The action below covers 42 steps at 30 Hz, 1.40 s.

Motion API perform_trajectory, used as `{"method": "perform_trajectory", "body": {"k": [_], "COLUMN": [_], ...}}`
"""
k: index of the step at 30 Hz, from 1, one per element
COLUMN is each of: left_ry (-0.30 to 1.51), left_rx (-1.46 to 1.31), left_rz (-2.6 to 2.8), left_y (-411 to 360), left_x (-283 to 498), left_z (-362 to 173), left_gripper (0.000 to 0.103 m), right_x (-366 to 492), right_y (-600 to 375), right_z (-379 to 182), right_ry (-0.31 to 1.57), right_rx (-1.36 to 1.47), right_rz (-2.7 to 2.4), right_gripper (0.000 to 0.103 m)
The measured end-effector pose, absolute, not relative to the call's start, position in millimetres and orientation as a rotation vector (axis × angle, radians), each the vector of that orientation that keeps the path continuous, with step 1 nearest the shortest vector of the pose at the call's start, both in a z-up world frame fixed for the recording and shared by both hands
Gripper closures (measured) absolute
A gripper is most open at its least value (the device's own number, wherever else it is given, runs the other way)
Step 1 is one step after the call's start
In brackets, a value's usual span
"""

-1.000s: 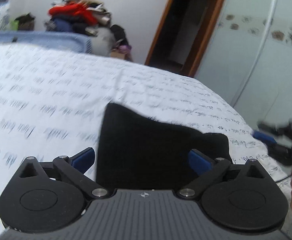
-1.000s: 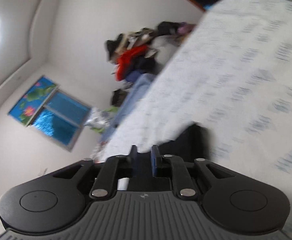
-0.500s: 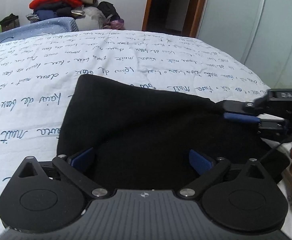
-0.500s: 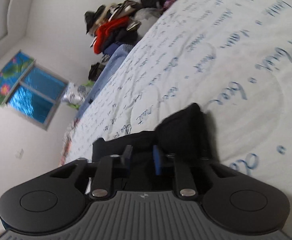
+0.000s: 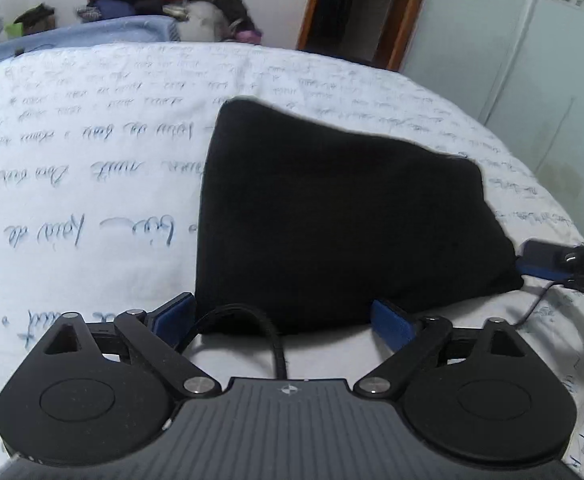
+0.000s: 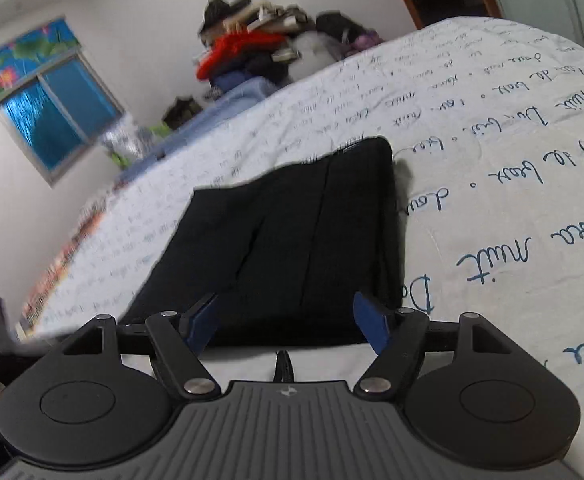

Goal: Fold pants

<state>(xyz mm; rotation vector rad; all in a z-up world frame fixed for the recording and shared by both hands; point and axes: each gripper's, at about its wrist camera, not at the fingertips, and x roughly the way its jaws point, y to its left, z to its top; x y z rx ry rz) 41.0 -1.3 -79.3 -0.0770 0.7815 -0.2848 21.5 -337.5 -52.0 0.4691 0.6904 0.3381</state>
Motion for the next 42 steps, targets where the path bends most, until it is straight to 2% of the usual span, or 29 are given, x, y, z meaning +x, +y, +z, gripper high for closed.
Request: {"method": "perform_trajectory", "body": {"k": [1, 4, 7, 14, 20, 29, 33, 42], "left_ry": [0.772, 0.769, 0.789, 0.79, 0.791, 0.785, 0.75, 0.704], "left_rx": [-0.074, -0.078, -0.067, -0.092, -0.067, -0.068, -0.127, -0.289], "left_rz": [-0.278, -0.276, -0.239, -0.193, -0.201, -0.193, -0.198, -0.267], "left_y": [-0.8, 3.6, 6.0, 3.7, -5.2, 0.5, 16.0, 40.1], "left_x": [37.7, 28.3, 26.8, 18.2, 0.2, -34.0, -54.5, -56.2], "left_z": [-77.2, -70.1, -70.6, -62.7, -64.3, -64.5, -55.0, -28.7], "left_gripper": [0.007, 0.007, 0.008, 0.008, 0.008, 0.008, 0.007, 0.007], "right_x": [19.4, 6.0, -8.3, -23.7, -31.7, -58.3, -64.5, -40.3], "right_y": [-337.8, -337.7, -340.9, -322.5, -279.0, -267.1, -287.1, -362.9], "right_z": [-48.1, -30.7, -22.8, -24.5, -26.5, -27.9, -29.2, -57.1], "right_ry": [0.697, 0.667, 0.65, 0.656, 0.656, 0.658, 0.673, 0.711], "right_rx": [0.47, 0.433, 0.407, 0.402, 0.251, 0.268, 0.391, 0.943], "right_rz": [0.329, 0.268, 0.247, 0.204, 0.167, 0.213, 0.233, 0.26], "right_gripper": [0.031, 0.03, 0.024, 0.024, 0.024, 0.024, 0.024, 0.024]}}
